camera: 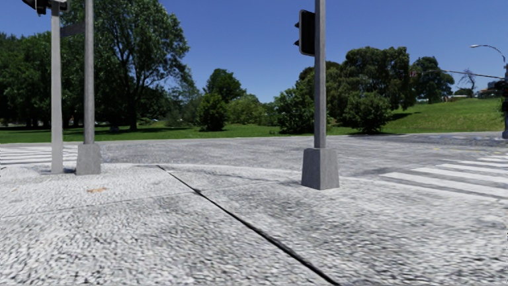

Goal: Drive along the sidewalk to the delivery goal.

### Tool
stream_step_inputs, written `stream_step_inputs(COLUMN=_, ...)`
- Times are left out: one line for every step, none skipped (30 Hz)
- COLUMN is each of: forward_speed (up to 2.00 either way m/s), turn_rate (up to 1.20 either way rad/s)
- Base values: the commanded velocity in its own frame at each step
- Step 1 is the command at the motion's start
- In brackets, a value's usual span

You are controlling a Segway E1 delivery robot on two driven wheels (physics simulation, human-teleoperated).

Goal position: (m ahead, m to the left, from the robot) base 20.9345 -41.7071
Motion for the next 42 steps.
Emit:
stream_step_inputs(forward_speed=1.55, turn_rate=-0.54)
stream_step_inputs(forward_speed=1.55, turn_rate=-0.54)
stream_step_inputs(forward_speed=1.55, turn_rate=-0.54)
stream_step_inputs(forward_speed=1.55, turn_rate=-0.54)
stream_step_inputs(forward_speed=1.56, turn_rate=-0.54)
stream_step_inputs(forward_speed=1.56, turn_rate=-0.54)
stream_step_inputs(forward_speed=1.56, turn_rate=-0.54)
stream_step_inputs(forward_speed=1.57, turn_rate=-0.54)
stream_step_inputs(forward_speed=1.57, turn_rate=-0.54)
stream_step_inputs(forward_speed=1.57, turn_rate=-0.54)
stream_step_inputs(forward_speed=1.57, turn_rate=-0.54)
stream_step_inputs(forward_speed=1.57, turn_rate=-0.54)
stream_step_inputs(forward_speed=1.57, turn_rate=-0.54)
stream_step_inputs(forward_speed=1.57, turn_rate=-0.54)
stream_step_inputs(forward_speed=1.57, turn_rate=-0.54)
stream_step_inputs(forward_speed=1.57, turn_rate=-0.54)
stream_step_inputs(forward_speed=1.57, turn_rate=-0.54)
stream_step_inputs(forward_speed=1.57, turn_rate=-0.54)
stream_step_inputs(forward_speed=1.57, turn_rate=-0.54)
stream_step_inputs(forward_speed=1.57, turn_rate=-0.54)
stream_step_inputs(forward_speed=1.57, turn_rate=-0.54)
stream_step_inputs(forward_speed=1.57, turn_rate=-0.54)
stream_step_inputs(forward_speed=1.58, turn_rate=-0.54)
stream_step_inputs(forward_speed=1.58, turn_rate=-0.54)
stream_step_inputs(forward_speed=1.58, turn_rate=-0.54)
stream_step_inputs(forward_speed=1.58, turn_rate=-0.54)
stream_step_inputs(forward_speed=1.58, turn_rate=-0.54)
stream_step_inputs(forward_speed=1.58, turn_rate=-0.54)
stream_step_inputs(forward_speed=1.58, turn_rate=-0.54)
stream_step_inputs(forward_speed=1.58, turn_rate=-0.54)
stream_step_inputs(forward_speed=1.58, turn_rate=-0.54)
stream_step_inputs(forward_speed=1.58, turn_rate=-0.54)
stream_step_inputs(forward_speed=1.58, turn_rate=-0.54)
stream_step_inputs(forward_speed=1.58, turn_rate=-0.54)
stream_step_inputs(forward_speed=1.58, turn_rate=-0.54)
stream_step_inputs(forward_speed=1.58, turn_rate=-0.54)
stream_step_inputs(forward_speed=1.58, turn_rate=-0.54)
stream_step_inputs(forward_speed=1.58, turn_rate=-0.54)
stream_step_inputs(forward_speed=1.58, turn_rate=-0.54)
stream_step_inputs(forward_speed=1.58, turn_rate=-0.54)
stream_step_inputs(forward_speed=1.58, turn_rate=-0.54)
stream_step_inputs(forward_speed=1.58, turn_rate=-0.54)
